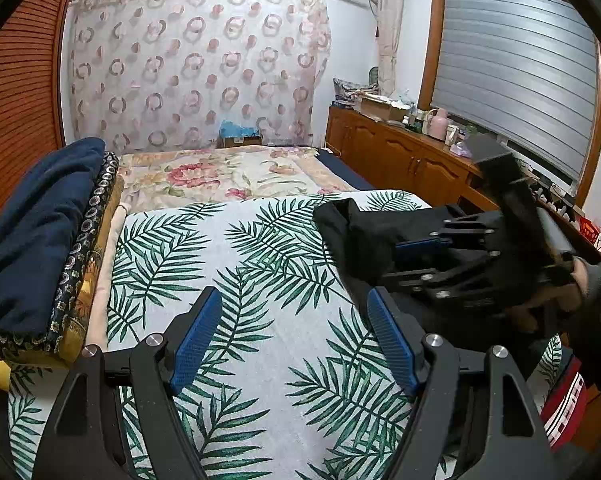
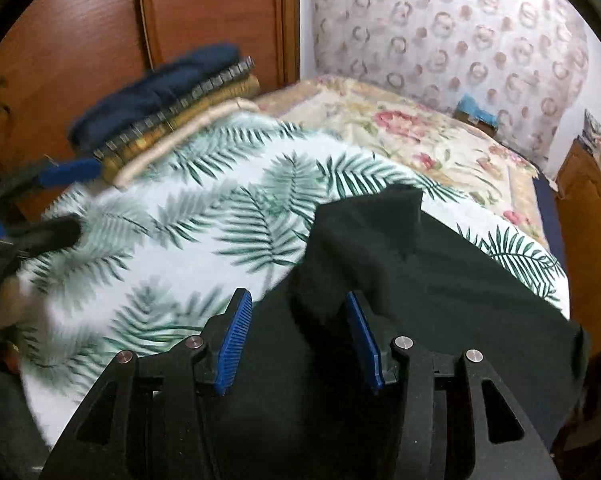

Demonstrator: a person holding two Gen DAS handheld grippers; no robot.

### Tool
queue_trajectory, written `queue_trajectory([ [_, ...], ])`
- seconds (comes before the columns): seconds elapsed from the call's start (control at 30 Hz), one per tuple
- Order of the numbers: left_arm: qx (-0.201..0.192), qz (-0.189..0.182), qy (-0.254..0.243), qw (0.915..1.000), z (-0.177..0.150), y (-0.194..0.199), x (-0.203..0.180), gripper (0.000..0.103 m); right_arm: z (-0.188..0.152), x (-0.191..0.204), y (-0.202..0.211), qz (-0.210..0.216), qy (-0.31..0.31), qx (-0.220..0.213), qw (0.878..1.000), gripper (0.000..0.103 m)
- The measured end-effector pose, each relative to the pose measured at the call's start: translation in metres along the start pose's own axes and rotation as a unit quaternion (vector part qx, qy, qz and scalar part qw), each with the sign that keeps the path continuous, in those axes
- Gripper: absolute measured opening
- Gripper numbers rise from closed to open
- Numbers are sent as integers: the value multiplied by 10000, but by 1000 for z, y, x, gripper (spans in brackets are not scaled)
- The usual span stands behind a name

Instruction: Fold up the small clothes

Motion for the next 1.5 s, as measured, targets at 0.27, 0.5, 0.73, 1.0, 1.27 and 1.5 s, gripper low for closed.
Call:
queue_trajectory([
  [0.27,64,-50,-10,10000,-5,-3,1,76,16,-21,-29,-325,-42,228,9992,51],
  [0.5,128,-92,-89,9998,-7,-5,-3,76,18,-15,-30,-852,110,140,9962,9],
  [0.73,170,-149,-149,9996,-9,-6,-9,76,15,-46,25,-1144,-387,-511,9914,6],
  [1.0,247,-282,-229,9990,-10,-10,-19,76,-2,-102,71,-1631,-1124,-612,9783,6],
  [1.27,332,-329,-322,9984,-13,-14,-29,76,-31,-155,60,-2287,-2099,-307,9501,28],
  [1.5,428,-409,-371,9976,-17,-19,-37,76,-40,-130,50,-1514,-1969,-282,9683,33],
])
Point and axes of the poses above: each gripper's, at about its wrist camera, not at the fingertips, and y roughly against the way its jaws point, x to its left, z to its top, the point moved 4 cm from there along -y, roughly the way its jaws point, and after that the axes turned 9 degrees about x, right-handed, at the moved point
